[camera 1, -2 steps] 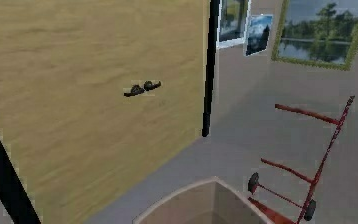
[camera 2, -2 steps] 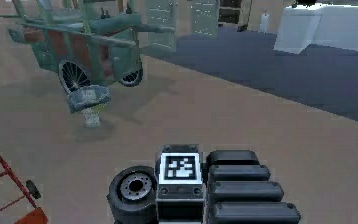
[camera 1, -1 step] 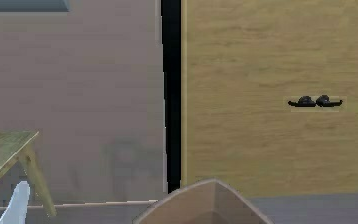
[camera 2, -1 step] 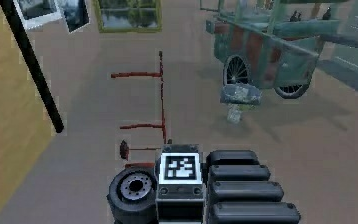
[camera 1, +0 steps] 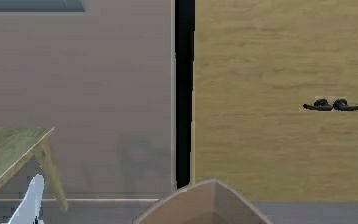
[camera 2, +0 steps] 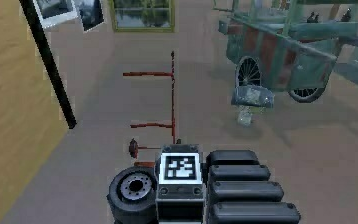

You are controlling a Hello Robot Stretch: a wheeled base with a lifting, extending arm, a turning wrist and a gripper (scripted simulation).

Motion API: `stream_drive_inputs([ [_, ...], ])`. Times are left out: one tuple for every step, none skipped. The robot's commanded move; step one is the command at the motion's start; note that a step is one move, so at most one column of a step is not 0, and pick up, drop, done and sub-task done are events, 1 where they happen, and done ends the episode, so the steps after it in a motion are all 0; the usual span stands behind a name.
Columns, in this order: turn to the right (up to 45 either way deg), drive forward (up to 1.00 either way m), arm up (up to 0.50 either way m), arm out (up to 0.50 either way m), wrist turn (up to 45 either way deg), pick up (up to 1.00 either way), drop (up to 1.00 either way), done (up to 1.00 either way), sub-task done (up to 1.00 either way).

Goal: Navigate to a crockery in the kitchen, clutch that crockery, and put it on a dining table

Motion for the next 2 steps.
stream_drive_inputs([
  [0.0, 0.65, 0.00, 0.00, 0.0, 0.00, 0.00, 0.00, 0.00],
  [-45.0, 0.00, 0.00, 0.00, 0.0, 0.00, 0.00, 0.00, 0.00],
])
